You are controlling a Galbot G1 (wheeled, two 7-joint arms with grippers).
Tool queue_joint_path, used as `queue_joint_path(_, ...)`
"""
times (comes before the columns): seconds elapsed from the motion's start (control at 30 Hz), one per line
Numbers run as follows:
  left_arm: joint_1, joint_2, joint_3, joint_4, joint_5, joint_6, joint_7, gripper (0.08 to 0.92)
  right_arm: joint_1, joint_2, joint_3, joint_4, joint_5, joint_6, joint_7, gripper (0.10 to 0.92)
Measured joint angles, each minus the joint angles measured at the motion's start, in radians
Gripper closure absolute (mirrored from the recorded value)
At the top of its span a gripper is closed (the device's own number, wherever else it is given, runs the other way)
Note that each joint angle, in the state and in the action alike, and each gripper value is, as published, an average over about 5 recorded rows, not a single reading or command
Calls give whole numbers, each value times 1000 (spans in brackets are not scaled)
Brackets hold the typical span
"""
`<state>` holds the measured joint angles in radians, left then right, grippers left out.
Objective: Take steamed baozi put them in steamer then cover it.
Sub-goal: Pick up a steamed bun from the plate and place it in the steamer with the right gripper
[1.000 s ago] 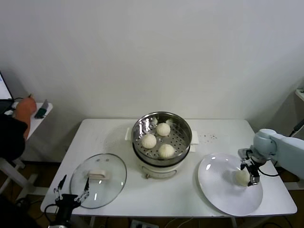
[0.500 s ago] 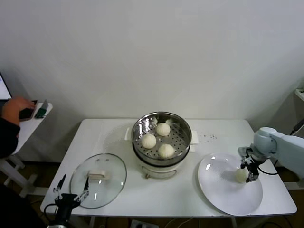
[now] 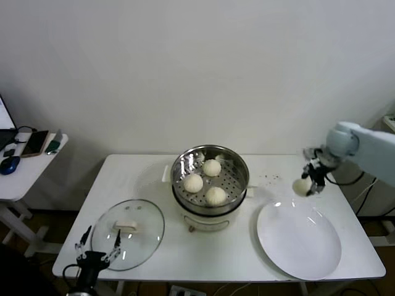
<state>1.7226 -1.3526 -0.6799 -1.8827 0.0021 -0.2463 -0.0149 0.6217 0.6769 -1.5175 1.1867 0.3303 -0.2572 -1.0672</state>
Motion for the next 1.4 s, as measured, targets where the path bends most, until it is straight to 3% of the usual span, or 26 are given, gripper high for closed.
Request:
queue_joint_path(0.4, 6, 0, 34, -14, 20, -5, 3, 177, 263, 229, -170, -6, 335, -58, 27, 397)
queue_joint_path(0.63, -3, -3, 52, -23, 29, 1, 3, 177, 283, 361, -205, -13, 455, -97, 54, 397)
queue_joint_path(0.97, -15, -6, 64, -29, 37, 7, 2, 177, 222, 501, -240, -25, 511, -130, 88, 397)
queue_joint_path(1.4, -25, 2, 60, -29, 23, 13, 2, 177, 100, 585, -252, -113, 464, -120, 92, 399)
